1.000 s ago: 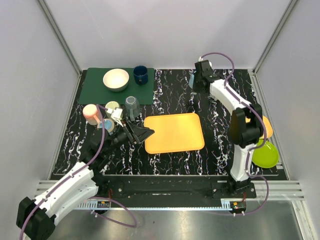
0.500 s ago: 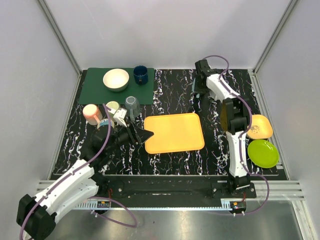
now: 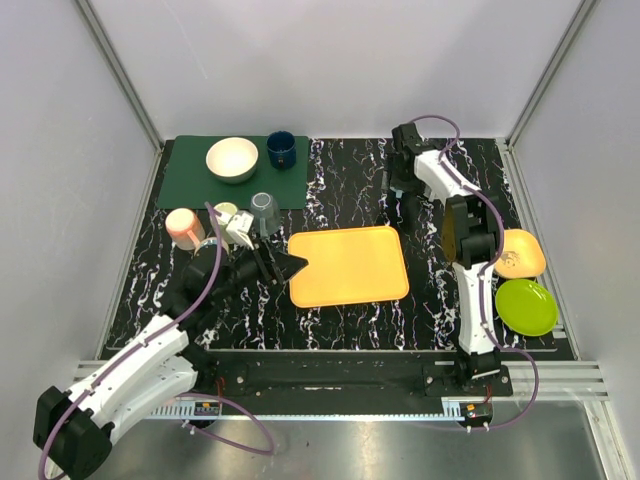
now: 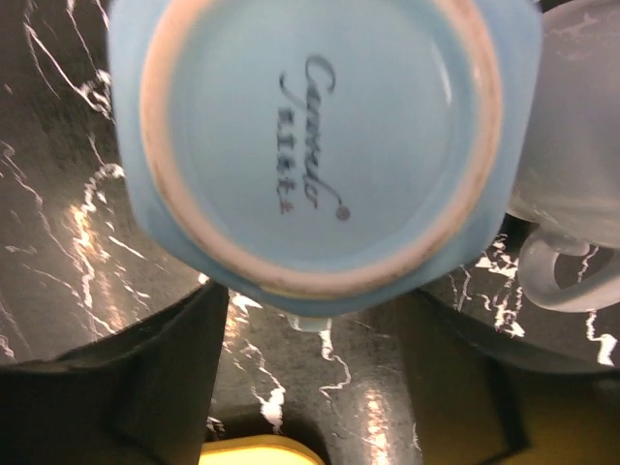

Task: Turn the mug right side up

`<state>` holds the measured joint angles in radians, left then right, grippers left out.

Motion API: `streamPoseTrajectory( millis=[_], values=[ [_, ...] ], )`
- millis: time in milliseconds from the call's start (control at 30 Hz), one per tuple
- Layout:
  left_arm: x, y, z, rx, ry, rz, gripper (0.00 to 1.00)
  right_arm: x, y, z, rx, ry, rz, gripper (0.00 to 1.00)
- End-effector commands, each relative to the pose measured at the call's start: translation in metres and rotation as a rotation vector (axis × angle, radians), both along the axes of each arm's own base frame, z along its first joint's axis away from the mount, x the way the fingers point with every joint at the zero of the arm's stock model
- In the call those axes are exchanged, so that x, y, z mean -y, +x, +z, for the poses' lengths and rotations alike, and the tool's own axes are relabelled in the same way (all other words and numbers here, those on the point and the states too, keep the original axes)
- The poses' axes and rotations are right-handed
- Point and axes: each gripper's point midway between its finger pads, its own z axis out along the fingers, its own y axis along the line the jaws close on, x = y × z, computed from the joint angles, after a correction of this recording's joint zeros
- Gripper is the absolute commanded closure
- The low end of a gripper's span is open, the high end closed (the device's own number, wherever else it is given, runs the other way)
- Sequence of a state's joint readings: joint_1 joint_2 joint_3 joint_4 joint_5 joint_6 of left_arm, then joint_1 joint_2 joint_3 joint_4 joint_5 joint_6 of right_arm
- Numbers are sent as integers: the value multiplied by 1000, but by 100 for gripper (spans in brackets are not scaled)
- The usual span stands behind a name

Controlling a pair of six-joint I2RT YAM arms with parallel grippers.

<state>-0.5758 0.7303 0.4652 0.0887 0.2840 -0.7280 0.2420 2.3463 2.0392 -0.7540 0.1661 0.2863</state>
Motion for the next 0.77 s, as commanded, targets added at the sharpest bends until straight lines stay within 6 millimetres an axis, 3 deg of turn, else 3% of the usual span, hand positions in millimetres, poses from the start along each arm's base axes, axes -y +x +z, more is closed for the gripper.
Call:
streamPoseTrajectory(
  millis=[0,100,133,200,233,267,300,333,367,400,433,600,700,733],
  values=[
    [-7,8,18,46,14,46,35,1,4,60,142,30,-42,20],
    [-9,11,22,52,42,64,33,-8,1,109,247,105,-63,13],
    [-14,14,18,31,66,90,32,-9,-8,141,306,125,-64,13],
    [-19,22,21,4,85,145,26,-20,-17,180,404,176,-66,12],
    [-30,27,10,-43,131,213,25,-23,-39,207,460,214,-48,12],
    [-33,31,4,-82,156,246,22,-26,-50,222,508,241,-42,12],
    [-34,35,13,-102,142,276,20,-34,-63,235,553,276,-29,12],
    [-46,41,4,-146,179,352,19,-31,-86,257,643,320,-16,12],
    [-50,44,-4,-192,193,397,17,-32,-99,265,683,348,4,12],
    [-53,47,0,-228,169,444,12,-35,-108,280,756,387,22,11],
    [-60,47,-8,-259,205,479,12,-28,-132,278,780,397,31,8],
    [-57,49,-10,-228,229,448,15,-14,-181,279,815,404,64,4],
    [-55,54,7,-142,177,447,16,-19,-198,273,813,427,105,1],
    [-56,56,13,-126,167,458,12,-18,-207,274,821,445,109,1]
  ],
)
